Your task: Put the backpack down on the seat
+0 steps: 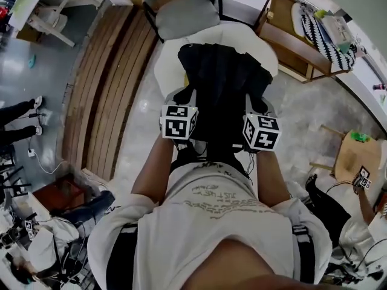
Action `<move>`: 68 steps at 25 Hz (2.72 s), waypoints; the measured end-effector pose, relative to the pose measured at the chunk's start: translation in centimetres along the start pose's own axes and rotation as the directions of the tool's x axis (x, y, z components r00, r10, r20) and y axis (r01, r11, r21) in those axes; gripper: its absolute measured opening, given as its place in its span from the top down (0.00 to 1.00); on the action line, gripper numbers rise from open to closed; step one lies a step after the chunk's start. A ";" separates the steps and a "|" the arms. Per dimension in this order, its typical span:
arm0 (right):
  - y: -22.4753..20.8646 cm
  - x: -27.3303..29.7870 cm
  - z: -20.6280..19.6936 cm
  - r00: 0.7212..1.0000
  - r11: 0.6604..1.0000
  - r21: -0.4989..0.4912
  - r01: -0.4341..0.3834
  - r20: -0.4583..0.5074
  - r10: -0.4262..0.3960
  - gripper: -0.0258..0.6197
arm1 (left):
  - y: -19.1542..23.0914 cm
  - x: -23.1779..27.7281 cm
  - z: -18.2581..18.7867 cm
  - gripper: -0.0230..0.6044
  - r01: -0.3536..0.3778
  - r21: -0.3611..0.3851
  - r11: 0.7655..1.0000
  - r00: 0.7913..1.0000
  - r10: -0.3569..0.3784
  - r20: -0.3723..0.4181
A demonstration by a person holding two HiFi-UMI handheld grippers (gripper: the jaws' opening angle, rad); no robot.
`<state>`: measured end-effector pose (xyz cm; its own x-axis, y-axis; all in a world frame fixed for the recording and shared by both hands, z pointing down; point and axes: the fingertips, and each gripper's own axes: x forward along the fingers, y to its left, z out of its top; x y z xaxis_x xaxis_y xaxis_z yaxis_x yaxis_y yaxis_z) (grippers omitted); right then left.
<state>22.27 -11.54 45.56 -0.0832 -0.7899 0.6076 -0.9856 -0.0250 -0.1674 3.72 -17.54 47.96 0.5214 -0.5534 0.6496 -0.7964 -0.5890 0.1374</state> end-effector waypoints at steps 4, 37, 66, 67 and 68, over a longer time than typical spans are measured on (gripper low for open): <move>-0.7 2.6 -2.5 0.994 0.998 0.016 -0.053 -0.091 0.054 0.88 | 0.3 2.0 -3.0 0.87 -0.007 -0.054 0.998 0.998 0.004 -0.060; -8.9 29.9 -28.9 0.884 0.983 -0.027 -0.179 -0.444 0.148 0.88 | 5.1 26.4 -31.0 0.87 -0.124 -0.329 0.936 0.895 -0.037 -0.444; -5.2 32.1 -30.2 0.910 0.987 -0.121 -0.106 -0.412 0.047 0.79 | 9.4 26.4 -30.6 0.92 -0.163 -0.383 0.909 0.919 -0.002 -0.395; -4.5 31.4 -29.4 0.915 0.988 -0.120 -0.102 -0.401 0.046 0.84 | 9.2 25.6 -29.6 0.93 -0.143 -0.372 0.917 0.926 -0.008 -0.377; -3.8 30.7 -28.5 0.921 0.987 -0.124 -0.100 -0.387 0.045 0.87 | 9.0 24.9 -28.6 0.93 -0.122 -0.368 0.922 0.934 -0.020 -0.358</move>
<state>19.27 -18.21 87.01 -0.1780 -0.4916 0.8524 -0.9829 0.1302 -0.1301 0.78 -19.80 86.74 0.3926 -0.2944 0.8713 -0.9104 -0.2586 0.3229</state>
